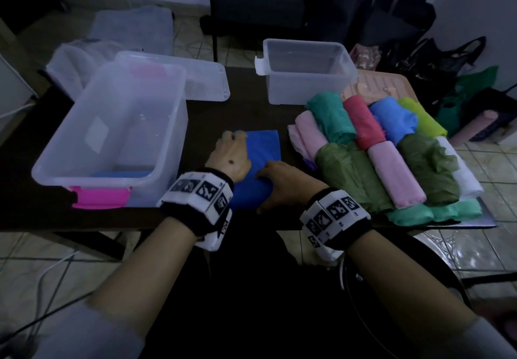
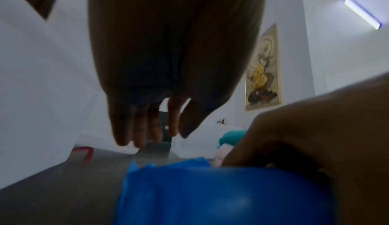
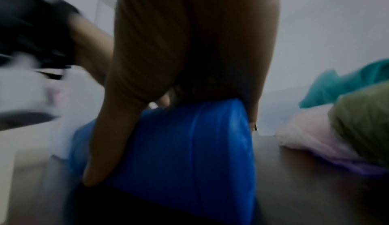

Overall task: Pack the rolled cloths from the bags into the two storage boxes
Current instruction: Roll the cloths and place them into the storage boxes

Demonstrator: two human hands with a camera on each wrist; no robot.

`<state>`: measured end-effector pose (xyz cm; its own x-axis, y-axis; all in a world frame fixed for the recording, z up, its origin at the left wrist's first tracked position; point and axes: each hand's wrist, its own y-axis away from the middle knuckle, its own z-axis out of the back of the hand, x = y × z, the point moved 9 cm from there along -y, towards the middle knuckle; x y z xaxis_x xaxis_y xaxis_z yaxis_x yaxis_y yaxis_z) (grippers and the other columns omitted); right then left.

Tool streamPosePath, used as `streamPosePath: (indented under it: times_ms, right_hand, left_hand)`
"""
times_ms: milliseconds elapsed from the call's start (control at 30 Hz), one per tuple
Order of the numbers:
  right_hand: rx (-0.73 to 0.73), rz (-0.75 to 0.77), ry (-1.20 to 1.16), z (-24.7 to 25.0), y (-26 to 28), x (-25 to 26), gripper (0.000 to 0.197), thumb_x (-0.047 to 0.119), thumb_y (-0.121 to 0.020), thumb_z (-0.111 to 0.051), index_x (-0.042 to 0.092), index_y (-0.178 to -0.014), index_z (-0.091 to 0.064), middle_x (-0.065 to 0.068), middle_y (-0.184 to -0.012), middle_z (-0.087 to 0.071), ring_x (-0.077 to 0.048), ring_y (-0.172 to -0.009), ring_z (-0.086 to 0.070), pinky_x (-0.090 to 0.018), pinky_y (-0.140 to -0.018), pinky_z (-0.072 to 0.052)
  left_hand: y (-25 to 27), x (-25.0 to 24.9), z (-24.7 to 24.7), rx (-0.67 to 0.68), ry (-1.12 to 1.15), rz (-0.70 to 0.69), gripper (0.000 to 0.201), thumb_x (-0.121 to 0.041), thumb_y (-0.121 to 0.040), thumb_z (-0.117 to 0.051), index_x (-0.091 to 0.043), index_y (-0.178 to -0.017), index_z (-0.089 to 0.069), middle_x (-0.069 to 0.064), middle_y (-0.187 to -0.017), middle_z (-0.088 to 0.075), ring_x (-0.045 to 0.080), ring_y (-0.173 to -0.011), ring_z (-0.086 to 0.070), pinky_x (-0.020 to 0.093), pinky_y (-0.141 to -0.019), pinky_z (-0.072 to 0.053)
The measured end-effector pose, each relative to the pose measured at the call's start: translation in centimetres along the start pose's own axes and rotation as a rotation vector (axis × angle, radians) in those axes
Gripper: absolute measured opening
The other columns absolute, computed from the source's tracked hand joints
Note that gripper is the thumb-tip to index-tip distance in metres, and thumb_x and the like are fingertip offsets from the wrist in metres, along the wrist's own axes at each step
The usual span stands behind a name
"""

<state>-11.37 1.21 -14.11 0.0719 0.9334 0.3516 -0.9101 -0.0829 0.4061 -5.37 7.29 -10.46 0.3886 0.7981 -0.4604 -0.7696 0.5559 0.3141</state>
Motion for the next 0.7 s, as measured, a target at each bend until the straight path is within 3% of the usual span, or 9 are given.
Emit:
streamPosePath:
  times_ms: [67, 167, 300, 400, 500, 600, 700]
  right_hand:
    - [0.005, -0.024, -0.107, 0.1, -0.1, -0.6, 0.074, 0.036, -0.069, -0.081, 0.02, -0.134, -0.047, -0.003, -0.124, -0.05, -0.021, -0.117, -0.046, -0.031, -0.095, -0.036]
    - [-0.003, -0.088, -0.315, 0.2, -0.1, -1.8, 0.088, 0.028, -0.064, -0.086, 0.023, -0.135, -0.033, -0.001, -0.118, -0.05, -0.02, -0.114, -0.05, -0.029, -0.095, -0.039]
    - [-0.001, -0.106, -0.356, -0.1, -0.1, -2.1, 0.083, 0.027, -0.064, -0.086, 0.018, -0.125, -0.03, -0.003, -0.115, -0.048, -0.018, -0.106, -0.049, -0.03, -0.093, -0.041]
    - [-0.1, -0.103, -0.215, 0.9, 0.5, -1.8, 0.073, 0.037, -0.064, -0.084, 0.016, -0.119, -0.041, -0.004, -0.12, -0.049, -0.02, -0.112, -0.043, -0.037, -0.097, -0.04]
    - [-0.262, -0.087, 0.11, 2.5, 1.4, -0.1, 0.062, 0.045, -0.071, -0.076, 0.017, -0.118, -0.048, -0.004, -0.12, -0.047, -0.024, -0.113, -0.042, -0.037, -0.092, -0.037]
    - [-0.28, -0.107, 0.263, 2.0, 1.8, 1.1, 0.056, 0.04, -0.082, -0.066, 0.014, -0.127, -0.046, -0.007, -0.127, -0.046, -0.026, -0.119, -0.043, -0.038, -0.093, -0.038]
    - [-0.247, -0.101, 0.275, 0.7, 2.0, 1.2, 0.065, 0.033, -0.082, -0.066, 0.012, -0.136, -0.037, -0.009, -0.135, -0.042, -0.027, -0.125, -0.039, -0.038, -0.102, -0.034]
  left_hand:
    - [1.7, 0.1, 0.3, -0.074, -0.008, 0.012, 0.04, -0.008, -0.096, -0.038, -0.006, -0.136, -0.034, 0.017, -0.137, -0.035, 0.032, -0.124, -0.038, 0.038, -0.098, -0.036]
    - [3.3, 0.5, -0.4, -0.055, 0.01, -0.036, 0.024, -0.011, -0.097, -0.039, -0.007, -0.119, -0.049, 0.012, -0.124, -0.049, 0.026, -0.112, -0.049, 0.032, -0.089, -0.038]
    - [3.9, 1.3, -1.4, 0.106, 0.093, -0.095, 0.031, -0.024, -0.099, -0.043, -0.018, -0.129, -0.047, 0.003, -0.128, -0.048, 0.016, -0.116, -0.048, 0.027, -0.092, -0.037]
    - [3.5, 1.4, -2.4, 0.198, -0.003, -0.155, 0.052, -0.034, -0.088, -0.061, -0.021, -0.135, -0.044, 0.002, -0.133, -0.04, 0.017, -0.123, -0.042, 0.024, -0.098, -0.031]
    - [2.8, 1.5, -2.9, 0.21, -0.061, -0.169, 0.069, -0.023, -0.077, -0.075, -0.017, -0.137, -0.042, 0.004, -0.133, -0.04, 0.02, -0.123, -0.042, 0.025, -0.098, -0.032]
    - [2.1, 1.4, -3.1, 0.219, -0.068, -0.154, 0.068, -0.014, -0.072, -0.077, -0.018, -0.132, -0.045, 0.004, -0.129, -0.044, 0.022, -0.12, -0.046, 0.031, -0.099, -0.035]
    - [1.8, 1.4, -2.8, 0.246, -0.062, -0.14, 0.063, -0.018, -0.074, -0.077, -0.019, -0.13, -0.048, 0.003, -0.126, -0.047, 0.021, -0.119, -0.046, 0.027, -0.094, -0.033]
